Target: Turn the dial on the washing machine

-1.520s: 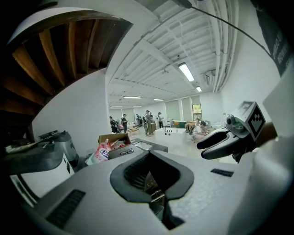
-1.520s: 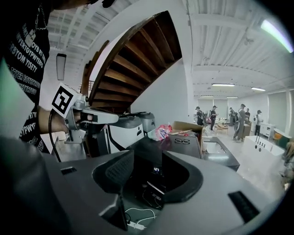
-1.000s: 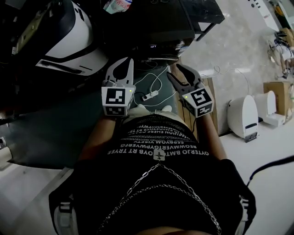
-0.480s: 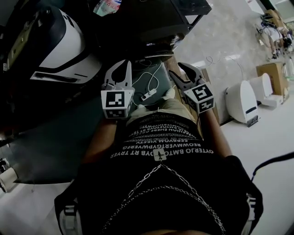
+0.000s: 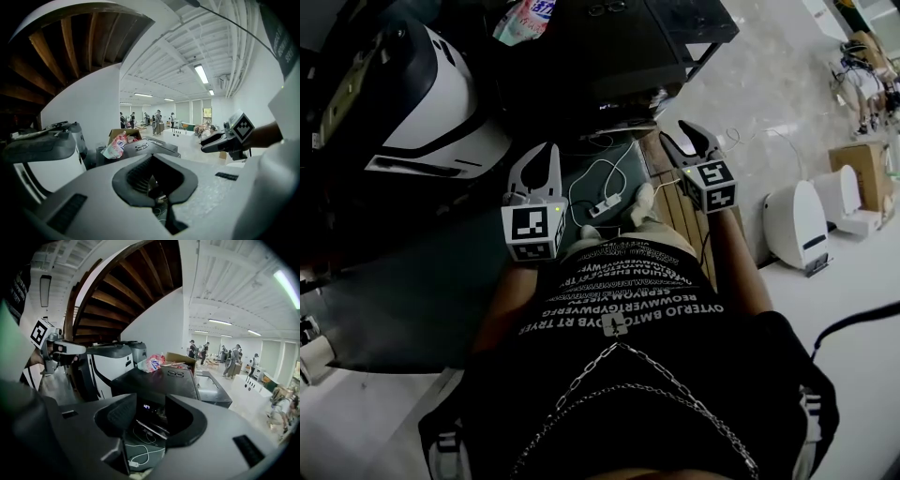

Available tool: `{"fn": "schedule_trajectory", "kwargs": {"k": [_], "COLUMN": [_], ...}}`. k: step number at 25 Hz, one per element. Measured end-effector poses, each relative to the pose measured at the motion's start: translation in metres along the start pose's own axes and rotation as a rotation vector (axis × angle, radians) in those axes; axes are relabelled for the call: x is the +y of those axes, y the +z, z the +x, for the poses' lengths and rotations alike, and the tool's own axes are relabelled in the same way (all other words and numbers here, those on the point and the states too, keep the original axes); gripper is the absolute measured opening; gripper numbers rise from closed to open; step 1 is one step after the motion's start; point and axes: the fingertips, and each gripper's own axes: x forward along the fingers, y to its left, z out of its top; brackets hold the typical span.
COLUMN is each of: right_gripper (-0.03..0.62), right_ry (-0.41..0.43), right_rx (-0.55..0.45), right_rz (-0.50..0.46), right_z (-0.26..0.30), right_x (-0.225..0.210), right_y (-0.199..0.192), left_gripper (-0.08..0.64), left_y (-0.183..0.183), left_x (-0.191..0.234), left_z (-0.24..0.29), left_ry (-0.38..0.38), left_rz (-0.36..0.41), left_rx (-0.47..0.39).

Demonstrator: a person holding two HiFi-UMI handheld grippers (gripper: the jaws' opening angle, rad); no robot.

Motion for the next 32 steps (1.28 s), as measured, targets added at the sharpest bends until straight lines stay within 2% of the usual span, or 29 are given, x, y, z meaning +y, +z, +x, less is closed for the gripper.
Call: {"fn": "schedule_trajectory", "kwargs": {"k": [7, 13, 18, 23, 32], "right_gripper": [0.193, 0.195, 0.204, 0.233, 0.247], "right_ry": [0.010, 0.045, 0.077, 0.056, 0.048], "right_rx": [0.079, 0.133, 0.176, 0.191, 0.247], "right_rz": [0.019, 0.017, -0.027, -0.077, -0.078], "right_z": [0.057, 0.108, 0.150, 0.185, 0.223], "right_x": [-0.062, -0.094, -0.111, -0.129, -0.129], "right_y": [-0.039, -0.072, -0.092, -0.103, -0.136], "left_gripper": [0.005, 0.005, 0.005, 0.005, 0.005], "left_y": [0.006, -0.001, -0.017, -0.028, -0.046], "left_x": [-0.012, -0.026, -0.026, -0.018, -0.015], "left_z": [0.047, 0.090, 0.113, 0.131, 0.147], "left_ry": [0.037, 0.037, 0.071, 0.093, 0.103], "left_rz": [0.003, -0.003, -0.017, -0.015, -0.020], "left_rx": [0.031, 0.066, 0.103, 0.122, 0.147]}}
